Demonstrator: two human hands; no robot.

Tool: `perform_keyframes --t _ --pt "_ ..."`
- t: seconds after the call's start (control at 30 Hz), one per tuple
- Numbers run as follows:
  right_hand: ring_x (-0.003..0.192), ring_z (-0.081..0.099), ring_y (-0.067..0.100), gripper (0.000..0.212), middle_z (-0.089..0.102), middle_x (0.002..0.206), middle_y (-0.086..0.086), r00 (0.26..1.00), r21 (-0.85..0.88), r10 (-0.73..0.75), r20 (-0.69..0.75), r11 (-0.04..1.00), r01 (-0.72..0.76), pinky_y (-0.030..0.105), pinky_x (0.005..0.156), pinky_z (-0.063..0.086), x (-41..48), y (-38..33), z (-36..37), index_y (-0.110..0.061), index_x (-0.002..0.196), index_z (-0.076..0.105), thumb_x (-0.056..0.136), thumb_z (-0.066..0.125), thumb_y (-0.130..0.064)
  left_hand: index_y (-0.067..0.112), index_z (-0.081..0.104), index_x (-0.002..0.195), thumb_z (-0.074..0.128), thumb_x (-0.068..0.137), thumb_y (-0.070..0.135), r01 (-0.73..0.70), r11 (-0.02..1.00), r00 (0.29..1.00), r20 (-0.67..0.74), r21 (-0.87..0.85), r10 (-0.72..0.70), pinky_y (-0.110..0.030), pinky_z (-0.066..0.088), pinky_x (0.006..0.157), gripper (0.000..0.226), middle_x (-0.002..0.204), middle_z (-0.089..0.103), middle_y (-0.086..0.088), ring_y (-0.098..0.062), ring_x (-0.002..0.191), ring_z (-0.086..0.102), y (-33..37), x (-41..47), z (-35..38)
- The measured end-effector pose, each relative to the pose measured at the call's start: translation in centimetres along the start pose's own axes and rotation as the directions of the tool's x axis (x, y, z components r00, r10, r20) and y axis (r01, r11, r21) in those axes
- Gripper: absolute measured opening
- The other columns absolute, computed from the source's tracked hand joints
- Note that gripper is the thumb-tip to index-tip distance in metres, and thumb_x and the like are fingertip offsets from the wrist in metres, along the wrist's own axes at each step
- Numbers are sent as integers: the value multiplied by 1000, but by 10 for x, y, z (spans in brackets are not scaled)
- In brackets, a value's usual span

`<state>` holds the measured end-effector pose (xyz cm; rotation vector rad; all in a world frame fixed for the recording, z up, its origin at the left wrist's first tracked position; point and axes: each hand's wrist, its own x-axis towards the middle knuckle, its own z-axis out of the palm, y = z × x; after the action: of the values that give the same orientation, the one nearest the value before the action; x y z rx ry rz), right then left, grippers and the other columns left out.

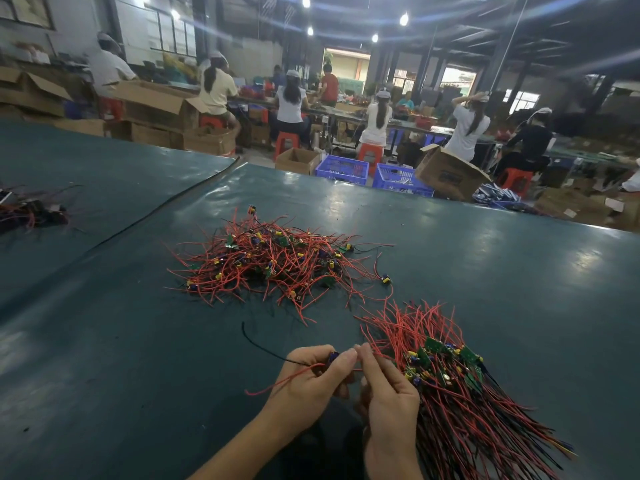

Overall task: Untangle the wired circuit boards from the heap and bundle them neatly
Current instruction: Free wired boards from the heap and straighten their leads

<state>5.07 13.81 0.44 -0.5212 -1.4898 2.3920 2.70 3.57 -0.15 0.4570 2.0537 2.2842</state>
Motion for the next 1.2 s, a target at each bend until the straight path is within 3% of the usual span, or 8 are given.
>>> perform_keyframes --t 0.13,0.5,0.63,0.73,0.83,0.93,1.07,1.2 --pt "34 23 4 17 30 43 -7 989 65 83 -123 995 -76 15 34 22 11 -9 -10 -8 81 78 80 72 -24 16 65 56 66 87 30 5 998 1000 28 65 -7 -22 45 58 34 57 62 -6 -14 51 56 0 1 -1" --pt "37 38 0 12 49 54 -11 975 291 18 -220 955 48 13 33 29 29 -26 -30 -16 88 75 91 65 -20 18 64 54 63 77 47 -59 995 997 46 78 55 -24 45 58 37 51 61 1 -13 50 56 1 -4 1" --pt "38 31 2 14 46 56 -8 995 191 -49 -90 979 66 15 33 27 18 -20 -25 -20 83 75 82 69 -32 9 65 60 67 85 36 -60 998 998 -11 35 60 -23 46 60 36 54 62 -2 -13 54 58 3 1 -5" --pt "39 33 4 26 44 50 -7 997 -31 -56 52 998 58 16 37 31 5 -8 -11 -21 72 75 73 70 -46 3 65 64 65 83 33 -58 998 998 -27 7 58 -18 46 57 36 55 63 0 -9 53 59 4 3 -5" --pt "43 47 1 19 60 53 -3 982 -159 -104 155 979 129 15 42 39 -4 3 1 -26 73 80 76 66 -39 18 64 59 63 83 32 -44 999 999 9 16 44 -21 45 58 28 56 59 0 -10 55 57 4 4 -7" --pt "49 58 1 20 66 56 -3 991 -161 -104 82 980 117 13 48 46 -2 5 3 -23 70 80 84 66 -24 25 65 55 65 91 23 -52 994 998 46 96 48 -18 44 56 36 54 59 5 -7 53 55 0 3 -8" --pt "36 27 2 20 41 43 -9 993 -12 -47 -106 999 46 15 34 26 11 -9 -11 -12 79 79 90 64 -22 21 62 54 63 84 25 -76 980 996 56 182 67 -20 45 55 31 51 60 2 -9 48 56 0 2 -9" --pt "34 25 1 18 46 51 -7 979 183 -60 -194 979 96 15 32 22 21 -28 -29 -9 87 73 94 60 -18 20 61 49 62 80 24 -43 991 998 47 124 37 -24 44 52 31 50 59 1 -13 44 55 4 2 -11"
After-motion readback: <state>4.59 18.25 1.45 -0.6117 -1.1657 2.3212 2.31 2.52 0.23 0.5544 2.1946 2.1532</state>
